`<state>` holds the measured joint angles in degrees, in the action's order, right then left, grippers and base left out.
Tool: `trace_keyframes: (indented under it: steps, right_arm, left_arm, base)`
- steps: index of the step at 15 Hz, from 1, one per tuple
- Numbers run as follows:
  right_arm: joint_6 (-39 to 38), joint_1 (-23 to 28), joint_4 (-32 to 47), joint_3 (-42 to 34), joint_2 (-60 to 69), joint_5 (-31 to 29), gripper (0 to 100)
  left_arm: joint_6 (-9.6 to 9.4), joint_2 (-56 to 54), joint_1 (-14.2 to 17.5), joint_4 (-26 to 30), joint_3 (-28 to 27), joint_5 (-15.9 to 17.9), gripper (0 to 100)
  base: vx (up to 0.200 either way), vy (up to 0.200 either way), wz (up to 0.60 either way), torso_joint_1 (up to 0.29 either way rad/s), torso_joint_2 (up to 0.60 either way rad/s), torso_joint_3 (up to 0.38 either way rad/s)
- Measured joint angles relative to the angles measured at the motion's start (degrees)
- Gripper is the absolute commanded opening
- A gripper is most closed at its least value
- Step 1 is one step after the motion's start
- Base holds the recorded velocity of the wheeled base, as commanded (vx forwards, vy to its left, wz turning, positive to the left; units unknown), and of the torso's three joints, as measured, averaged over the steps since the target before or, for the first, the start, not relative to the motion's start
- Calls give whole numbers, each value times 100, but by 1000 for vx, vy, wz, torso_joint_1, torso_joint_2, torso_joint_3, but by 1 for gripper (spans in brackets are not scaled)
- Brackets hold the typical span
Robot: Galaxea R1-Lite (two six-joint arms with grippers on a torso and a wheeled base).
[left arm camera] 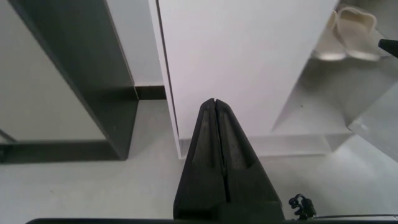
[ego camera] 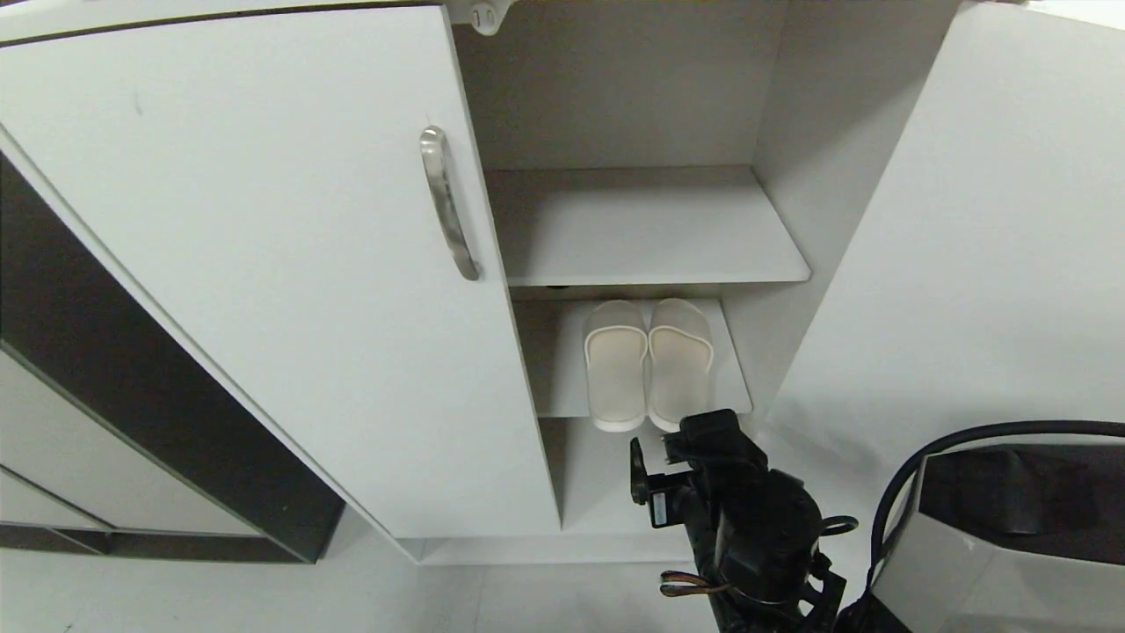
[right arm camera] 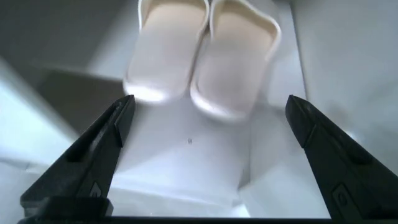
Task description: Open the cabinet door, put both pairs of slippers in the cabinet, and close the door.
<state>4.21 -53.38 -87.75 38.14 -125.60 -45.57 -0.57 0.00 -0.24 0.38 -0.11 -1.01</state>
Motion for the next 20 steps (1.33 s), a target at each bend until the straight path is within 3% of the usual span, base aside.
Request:
trace_keyframes:
  steps: [10,20]
  right_arm:
    - [4,24,2,-17,123,2,100]
    - [2,22,-11,-30,118,5,100]
  left_arm:
    - [-2,0,0,5,1,-2,0]
    - [-21,0,-5,9,1,11,0]
  base:
    - [0,0,0,0,0,0]
    - [0,0,0,2,3,189]
